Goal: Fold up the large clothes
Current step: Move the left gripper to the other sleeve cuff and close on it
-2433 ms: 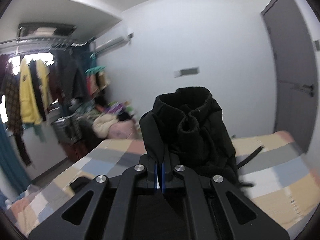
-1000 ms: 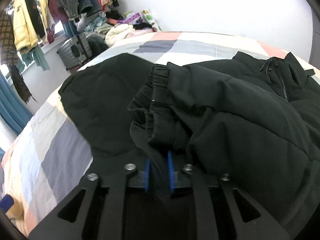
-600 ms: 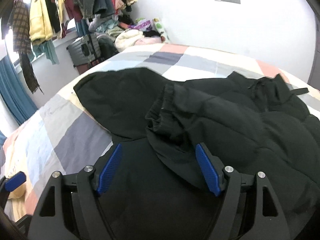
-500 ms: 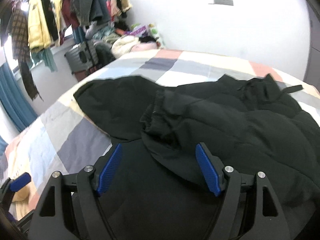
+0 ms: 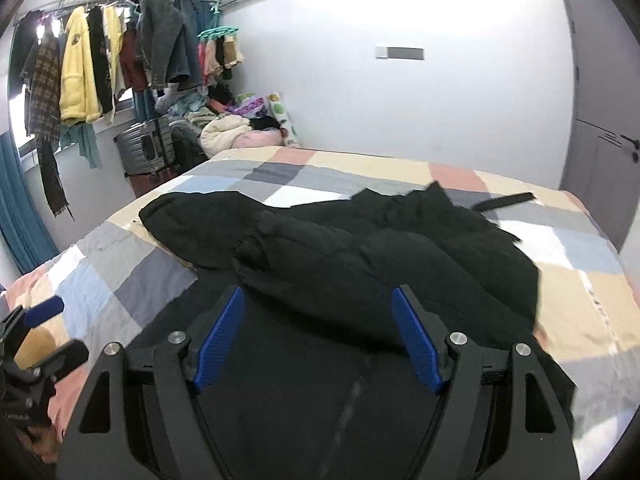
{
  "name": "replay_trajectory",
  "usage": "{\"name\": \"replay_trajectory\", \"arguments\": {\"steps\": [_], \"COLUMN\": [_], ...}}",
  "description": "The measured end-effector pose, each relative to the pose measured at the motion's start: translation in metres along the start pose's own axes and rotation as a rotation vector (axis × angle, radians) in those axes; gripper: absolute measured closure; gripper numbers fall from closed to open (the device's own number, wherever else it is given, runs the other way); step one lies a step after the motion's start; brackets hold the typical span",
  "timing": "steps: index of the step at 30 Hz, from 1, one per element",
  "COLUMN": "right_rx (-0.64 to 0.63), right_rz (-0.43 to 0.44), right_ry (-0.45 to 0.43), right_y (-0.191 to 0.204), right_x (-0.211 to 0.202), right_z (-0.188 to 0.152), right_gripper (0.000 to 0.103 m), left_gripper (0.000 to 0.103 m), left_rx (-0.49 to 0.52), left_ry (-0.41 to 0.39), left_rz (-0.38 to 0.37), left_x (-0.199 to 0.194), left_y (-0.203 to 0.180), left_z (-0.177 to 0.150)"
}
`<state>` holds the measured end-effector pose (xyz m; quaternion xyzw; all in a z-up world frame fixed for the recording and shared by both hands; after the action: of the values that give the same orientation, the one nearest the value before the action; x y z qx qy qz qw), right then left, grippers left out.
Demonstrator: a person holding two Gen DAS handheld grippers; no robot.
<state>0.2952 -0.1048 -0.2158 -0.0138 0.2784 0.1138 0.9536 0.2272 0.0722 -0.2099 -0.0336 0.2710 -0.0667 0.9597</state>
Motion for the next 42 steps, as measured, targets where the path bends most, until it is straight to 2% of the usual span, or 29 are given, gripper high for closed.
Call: {"name": "replay_trajectory", "arguments": {"steps": [6, 12, 19, 22, 27, 34, 37, 40, 42], "right_rx": [-0.023, 0.028, 0.077, 0.076, 0.064, 0.079, 0.093, 0.081, 0.084], "right_rz": [-0.067, -0.022, -0.046, -0.062, -0.065, -0.048, -0.043, -0.069, -0.06], "right_ry": [-0.034, -0.077, -0.1, -0.114, -0.151, -0.139, -0.152, -0.16, -0.145], "right_y": [-0.014, -0.026, -0.038, -0.042, -0.046, -0.051, -0.053, -0.05, -0.048], "right_x": [-0.061, -0.111, -0.14, -0.144, -0.145, -0.133, -0.13, -0.125, -0.12], "right_z": [-0.026, -0.054, -0.084, -0.091, -0.093, -0.097, -0.096, -0.095, -0.093], "right_gripper": [0.027, 0.027, 0.026, 0.022, 0.02, 0.011, 0.001, 0.0, 0.0], "left_gripper": [0.001, 0.001, 0.001, 0.001, 0.001, 0.001, 0.001, 0.001, 0.001], "left_rx": [-0.005, 0.007, -0.036, -0.062, -0.102, -0.172, -0.165, -0.198, -0.259], "left_ry": [0.001, -0.01, 0.005, 0.019, 0.064, 0.069, 0.084, 0.099, 0.111], "left_rz": [-0.036, -0.053, -0.04, -0.027, -0.011, 0.021, 0.052, 0.098, 0.113], "left_x": [-0.004, -0.007, -0.001, 0.004, 0.022, 0.048, 0.062, 0.078, 0.089], "left_y": [-0.018, -0.03, -0.024, -0.016, -0.003, 0.048, 0.074, 0.115, 0.149], "left_z": [-0.009, -0.014, -0.017, -0.015, 0.005, 0.055, 0.066, 0.072, 0.073]}}
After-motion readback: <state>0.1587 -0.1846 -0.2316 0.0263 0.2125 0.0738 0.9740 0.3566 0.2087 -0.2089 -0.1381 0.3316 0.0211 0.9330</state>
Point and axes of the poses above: each gripper's, at about its wrist camera, not at the fingertips, and x roughly the way its jaws point, y to its left, z to its top, the point moved 3 cm from there along x, roughly the way its jaws point, and after that the axes turned 2 degrees about y, right-handed, at the moved point
